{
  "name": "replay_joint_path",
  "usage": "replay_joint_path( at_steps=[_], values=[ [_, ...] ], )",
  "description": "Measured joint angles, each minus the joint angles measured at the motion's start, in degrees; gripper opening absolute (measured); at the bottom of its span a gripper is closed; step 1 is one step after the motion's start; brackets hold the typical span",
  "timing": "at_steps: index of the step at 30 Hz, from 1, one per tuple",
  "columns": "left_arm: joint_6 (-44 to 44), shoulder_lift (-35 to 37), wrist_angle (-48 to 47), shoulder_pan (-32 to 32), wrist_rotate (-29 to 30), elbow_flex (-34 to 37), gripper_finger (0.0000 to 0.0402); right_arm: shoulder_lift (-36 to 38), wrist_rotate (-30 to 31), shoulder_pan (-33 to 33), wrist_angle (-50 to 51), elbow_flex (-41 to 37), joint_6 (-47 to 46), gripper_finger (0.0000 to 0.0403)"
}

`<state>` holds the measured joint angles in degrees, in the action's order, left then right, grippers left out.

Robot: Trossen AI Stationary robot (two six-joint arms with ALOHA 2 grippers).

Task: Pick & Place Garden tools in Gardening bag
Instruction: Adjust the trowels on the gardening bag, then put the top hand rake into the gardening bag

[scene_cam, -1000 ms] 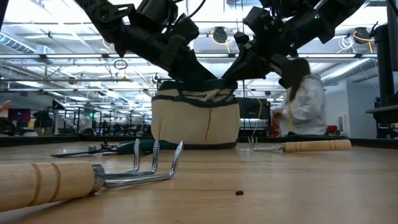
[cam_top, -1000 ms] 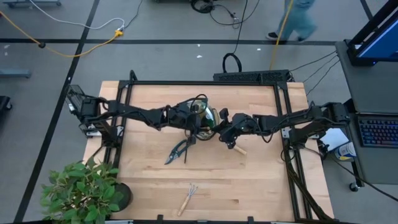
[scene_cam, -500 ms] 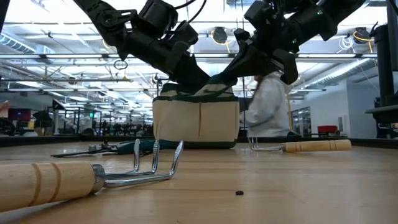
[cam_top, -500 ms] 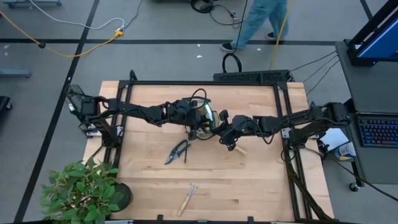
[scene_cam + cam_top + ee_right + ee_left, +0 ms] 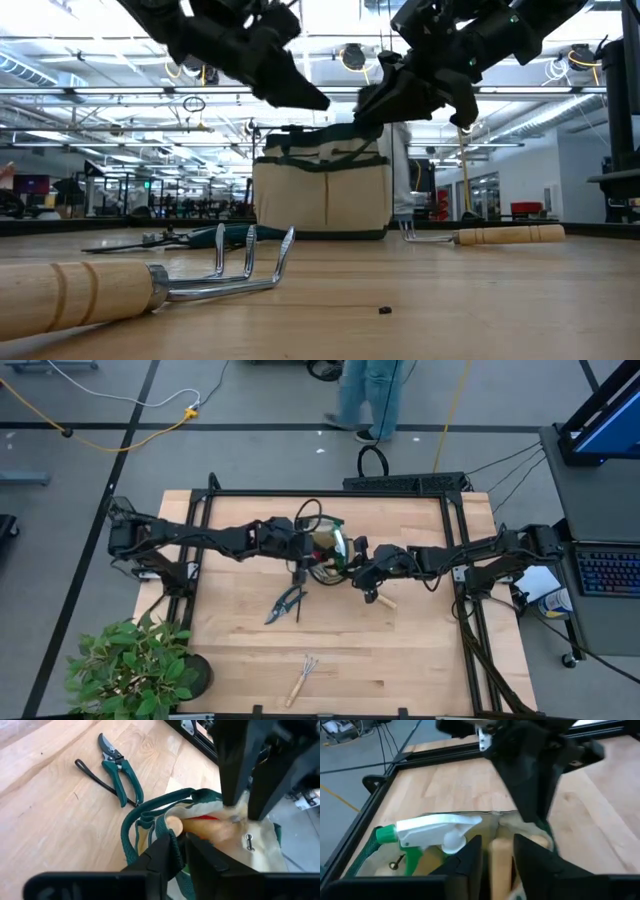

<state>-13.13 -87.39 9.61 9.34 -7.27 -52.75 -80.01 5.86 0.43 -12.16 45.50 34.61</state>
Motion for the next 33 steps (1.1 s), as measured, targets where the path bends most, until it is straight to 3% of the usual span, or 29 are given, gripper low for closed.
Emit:
replay_joint_path(
  at_steps=[9,12,19,25,33],
  values=[
    [0.0,6.7,-7.1,-3.4,1.2,0.0,0.0214,0.0,0.3,0.0,-0.5,0.0,-2.2,0.0117],
    [1.2,8.4,-11.7,-5.3,3.6,0.0,0.0224,0.1,0.6,0.1,-0.5,0.0,-2.5,0.0136],
    [9.0,8.1,-20.3,-10.3,4.0,0.0,0.0225,3.4,7.6,3.6,-2.0,-0.1,-4.1,0.0163],
    [8.5,7.8,-21.2,-14.7,6.0,0.0,0.0225,6.4,7.6,8.2,0.6,0.0,-16.9,0.0175],
    [10.7,8.0,-21.9,-17.9,16.3,0.0,0.0225,6.8,7.5,11.7,23.9,0.0,-42.5,0.0178]
  ],
)
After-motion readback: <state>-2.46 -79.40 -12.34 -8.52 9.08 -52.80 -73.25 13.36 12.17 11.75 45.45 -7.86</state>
